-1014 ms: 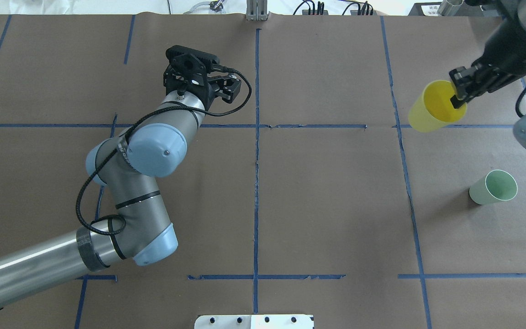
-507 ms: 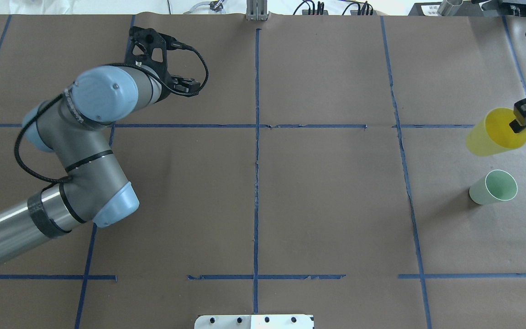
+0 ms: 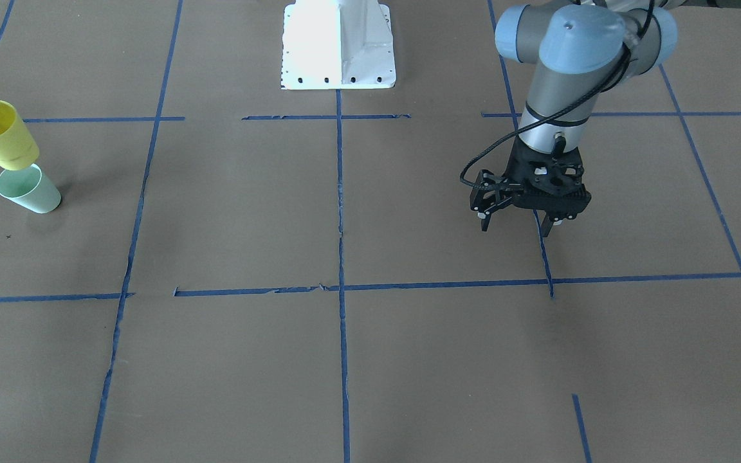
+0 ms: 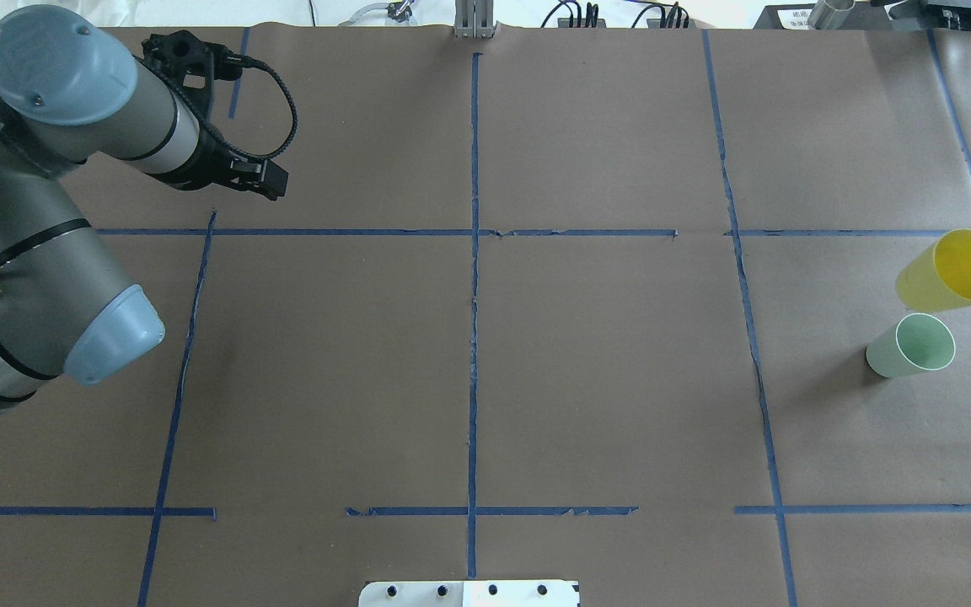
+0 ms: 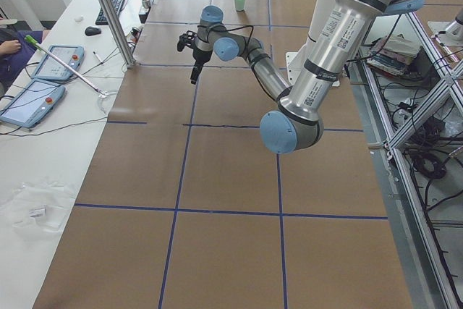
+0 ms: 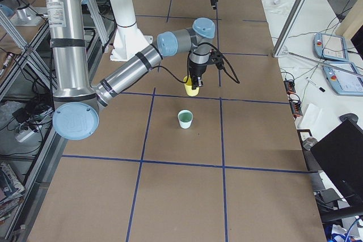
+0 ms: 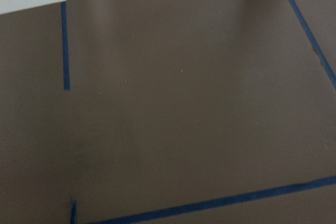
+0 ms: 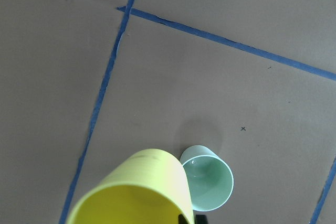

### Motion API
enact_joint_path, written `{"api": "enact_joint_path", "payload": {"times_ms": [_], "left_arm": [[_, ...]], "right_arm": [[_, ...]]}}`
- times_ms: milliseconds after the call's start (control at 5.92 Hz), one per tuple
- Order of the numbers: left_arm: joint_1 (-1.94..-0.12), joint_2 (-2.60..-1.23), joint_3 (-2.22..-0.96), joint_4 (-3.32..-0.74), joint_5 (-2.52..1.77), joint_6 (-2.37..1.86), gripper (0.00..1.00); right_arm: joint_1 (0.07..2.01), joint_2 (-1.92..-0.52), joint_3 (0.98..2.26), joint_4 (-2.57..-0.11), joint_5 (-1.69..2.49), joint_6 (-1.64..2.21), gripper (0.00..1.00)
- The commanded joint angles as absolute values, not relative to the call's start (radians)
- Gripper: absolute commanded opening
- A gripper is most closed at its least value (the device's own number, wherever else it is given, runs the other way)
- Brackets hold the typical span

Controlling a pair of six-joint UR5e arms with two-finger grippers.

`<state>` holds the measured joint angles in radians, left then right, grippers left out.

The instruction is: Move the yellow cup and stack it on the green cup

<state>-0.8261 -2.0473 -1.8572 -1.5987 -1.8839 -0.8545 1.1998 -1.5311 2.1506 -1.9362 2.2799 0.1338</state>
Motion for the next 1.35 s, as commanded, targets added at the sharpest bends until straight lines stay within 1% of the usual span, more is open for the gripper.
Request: {"api": "enact_joint_path", "payload": {"times_ms": [0,169,338,1183], "left_arm": [[-0.831,-2.033,-1.885,-1.583,-1.904,-0.912,1.00],[-0.831,-2.031,-1.894,-1.583,-1.904,-0.914,1.00],[-0.831,-2.031,-1.902,-1.582,-1.904,-0.914,1.00],[-0.828,-2.033,-1.928,-1.577,-1.904,-0.939,1.00]], "right_arm": [[1.200,-1.604,2.044,-1.750,2.298,0.133,0.00],[1.200,-1.608,2.001,-1.711,2.312,0.135,0.00],[1.200,-1.608,1.985,-1.710,2.312,0.135,0.00],[1.164,-1.647,1.962,-1.710,2.303,0.129,0.01]]}}
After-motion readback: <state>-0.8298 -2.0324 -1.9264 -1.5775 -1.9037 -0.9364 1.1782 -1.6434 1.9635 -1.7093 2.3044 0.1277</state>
